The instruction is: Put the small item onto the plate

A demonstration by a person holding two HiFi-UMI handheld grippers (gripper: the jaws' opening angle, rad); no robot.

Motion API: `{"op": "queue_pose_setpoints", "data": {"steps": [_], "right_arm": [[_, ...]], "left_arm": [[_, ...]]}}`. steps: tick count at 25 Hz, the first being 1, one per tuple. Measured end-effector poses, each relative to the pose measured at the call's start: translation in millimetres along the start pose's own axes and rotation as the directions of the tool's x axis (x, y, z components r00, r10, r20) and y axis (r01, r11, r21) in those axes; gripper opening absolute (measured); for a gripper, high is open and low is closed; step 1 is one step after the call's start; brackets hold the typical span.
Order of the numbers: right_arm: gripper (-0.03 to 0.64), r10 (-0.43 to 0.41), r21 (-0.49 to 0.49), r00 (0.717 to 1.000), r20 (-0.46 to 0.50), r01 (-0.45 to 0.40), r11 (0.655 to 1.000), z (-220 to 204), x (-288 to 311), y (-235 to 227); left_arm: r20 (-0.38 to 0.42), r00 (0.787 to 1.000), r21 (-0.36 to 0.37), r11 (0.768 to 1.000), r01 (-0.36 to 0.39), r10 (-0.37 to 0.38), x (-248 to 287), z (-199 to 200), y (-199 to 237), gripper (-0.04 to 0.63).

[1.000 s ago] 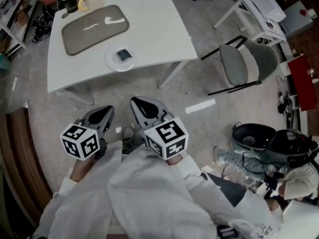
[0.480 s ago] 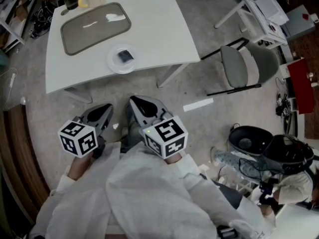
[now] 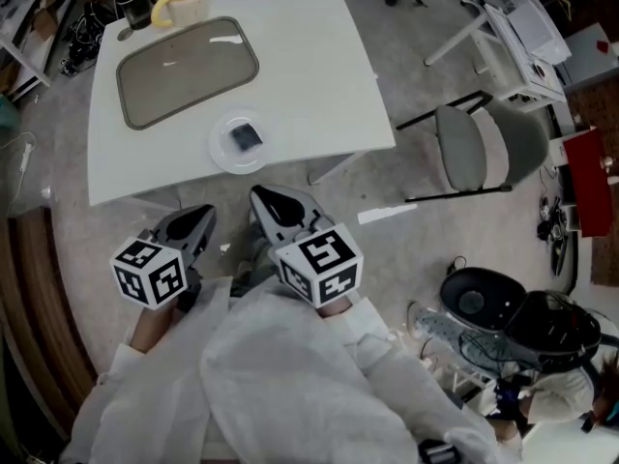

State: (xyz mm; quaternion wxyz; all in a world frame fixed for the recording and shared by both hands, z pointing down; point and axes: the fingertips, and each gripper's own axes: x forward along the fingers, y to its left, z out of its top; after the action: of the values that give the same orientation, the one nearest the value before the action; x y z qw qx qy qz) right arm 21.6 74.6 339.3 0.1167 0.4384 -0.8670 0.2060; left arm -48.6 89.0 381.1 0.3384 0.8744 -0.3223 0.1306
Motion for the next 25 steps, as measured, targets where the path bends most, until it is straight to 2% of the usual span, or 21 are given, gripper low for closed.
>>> {"op": "queue_pose_setpoints", "data": {"steps": [13, 22, 25], "right_arm": [[0.017, 0.053, -0.019, 0.998, -0.025, -0.054, 0.998, 47.9, 58.6, -68.2], [0.017, 0.118, -0.040, 0.992, -0.052, -0.120, 0.992, 55.8, 84.9, -107.4], [0.017, 0.134, -0.092, 0.988, -0.076, -0.140, 0.986, 54.3, 91.2, -115.5]], "left_arm": [[-0.008, 0.998, -0.010, 0.998, -0.068, 0.068, 60.9, 63.8, 37.9, 0.015], [0.058, 0.991, -0.076, 0.991, -0.112, 0.117, 94.5, 89.8, 60.4, 0.015], [0.071, 0.989, -0.090, 0.989, -0.120, 0.126, 107.2, 93.9, 61.6, 0.015]]}}
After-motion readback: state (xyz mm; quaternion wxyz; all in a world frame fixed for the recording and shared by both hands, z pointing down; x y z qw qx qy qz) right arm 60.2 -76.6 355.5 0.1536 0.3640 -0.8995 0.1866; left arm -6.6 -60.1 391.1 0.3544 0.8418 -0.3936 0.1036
